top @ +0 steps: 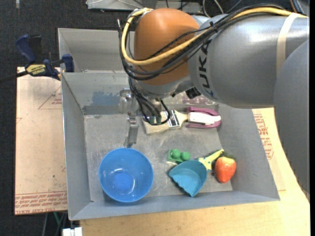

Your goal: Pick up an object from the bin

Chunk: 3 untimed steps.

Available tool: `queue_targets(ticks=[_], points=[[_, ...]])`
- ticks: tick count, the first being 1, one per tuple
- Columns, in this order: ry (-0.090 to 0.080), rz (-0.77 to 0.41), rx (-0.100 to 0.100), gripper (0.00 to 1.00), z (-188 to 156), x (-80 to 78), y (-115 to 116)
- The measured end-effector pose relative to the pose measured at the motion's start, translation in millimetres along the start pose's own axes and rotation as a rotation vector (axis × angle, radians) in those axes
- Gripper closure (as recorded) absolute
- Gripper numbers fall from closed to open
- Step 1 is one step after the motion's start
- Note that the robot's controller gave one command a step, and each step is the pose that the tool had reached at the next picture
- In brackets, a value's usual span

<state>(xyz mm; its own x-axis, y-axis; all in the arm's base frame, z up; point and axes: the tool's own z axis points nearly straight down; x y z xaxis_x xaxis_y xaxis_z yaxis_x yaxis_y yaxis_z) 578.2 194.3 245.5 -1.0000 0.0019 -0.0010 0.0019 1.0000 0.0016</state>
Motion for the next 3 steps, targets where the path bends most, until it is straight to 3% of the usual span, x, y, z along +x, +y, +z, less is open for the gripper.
queue_targets(ticks=[1, 2, 3], points=[[0.0, 0.0, 0.0, 0.0, 0.0, 0.0, 0.0], [0.008, -0.022, 0.001, 0.0, 45.3, 86.3, 2.8], [-0.014, 0.262, -0.007, 0.0, 67.1, 29.6, 55.5]])
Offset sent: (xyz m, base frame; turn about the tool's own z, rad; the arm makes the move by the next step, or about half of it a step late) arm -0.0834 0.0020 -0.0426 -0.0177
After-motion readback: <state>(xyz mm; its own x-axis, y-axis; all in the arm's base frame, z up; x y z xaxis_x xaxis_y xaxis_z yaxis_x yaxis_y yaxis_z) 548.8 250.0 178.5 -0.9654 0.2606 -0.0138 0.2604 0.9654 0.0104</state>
